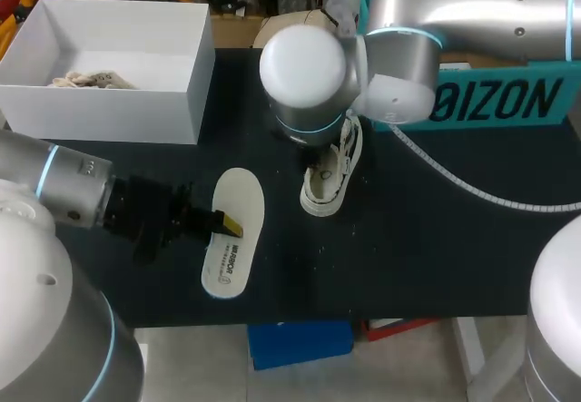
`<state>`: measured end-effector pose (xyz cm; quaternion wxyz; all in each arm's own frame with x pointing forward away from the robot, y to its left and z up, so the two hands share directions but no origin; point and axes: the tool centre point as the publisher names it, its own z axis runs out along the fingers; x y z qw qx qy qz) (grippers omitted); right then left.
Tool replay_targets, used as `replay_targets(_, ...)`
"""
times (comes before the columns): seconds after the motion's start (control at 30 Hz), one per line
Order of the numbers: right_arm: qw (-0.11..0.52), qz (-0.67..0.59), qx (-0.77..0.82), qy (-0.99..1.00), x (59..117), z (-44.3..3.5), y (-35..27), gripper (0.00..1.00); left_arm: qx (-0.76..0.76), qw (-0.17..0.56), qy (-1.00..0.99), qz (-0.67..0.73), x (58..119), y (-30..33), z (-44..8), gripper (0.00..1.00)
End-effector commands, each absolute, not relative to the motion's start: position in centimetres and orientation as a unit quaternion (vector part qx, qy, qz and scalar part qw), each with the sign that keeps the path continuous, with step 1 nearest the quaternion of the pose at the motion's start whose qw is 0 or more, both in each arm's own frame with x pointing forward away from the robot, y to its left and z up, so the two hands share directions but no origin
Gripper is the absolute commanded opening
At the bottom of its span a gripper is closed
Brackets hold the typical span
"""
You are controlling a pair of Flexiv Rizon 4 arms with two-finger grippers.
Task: Take the shoe out of the shoebox, open the shoe tongue, remove and reinsert the insole, then place the shoe into the shoebox
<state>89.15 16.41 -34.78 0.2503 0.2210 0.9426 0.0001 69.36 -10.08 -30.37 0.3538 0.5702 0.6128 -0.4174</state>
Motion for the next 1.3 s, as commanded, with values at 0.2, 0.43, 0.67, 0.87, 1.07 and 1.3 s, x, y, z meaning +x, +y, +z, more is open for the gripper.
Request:
replay_targets(0.2,0.253,-0.002,0.218,0.943,89.7,-36.0,16.2,0.50,0.571,0.352,0.614,-0.416,69.4,-10.1,-30.3,0.00)
replay_targets(0.43,0.260,-0.008,0.213,0.942,90.2,-36.2,15.2,0.47,0.571,0.352,0.614,-0.416,69.4,-10.1,-30.3,0.00)
replay_targets(0.67,0.266,-0.013,0.212,0.940,90.6,-36.5,14.7,0.47,0.571,0.352,0.614,-0.416,69.4,-10.1,-30.3,0.00)
replay_targets(0.87,0.268,-0.018,0.207,0.941,91.1,-37.2,14.7,0.46,0.571,0.352,0.614,-0.416,69.4,-10.1,-30.3,0.00)
replay_targets(1.07,0.274,-0.018,0.207,0.939,91.7,-37.5,14.6,0.45,0.571,0.352,0.614,-0.416,69.4,-10.1,-30.3,0.00)
replay_targets(1.3,0.276,-0.022,0.210,0.938,92.0,-37.7,14.1,0.44,0.571,0.352,0.614,-0.416,69.4,-10.1,-30.3,0.00)
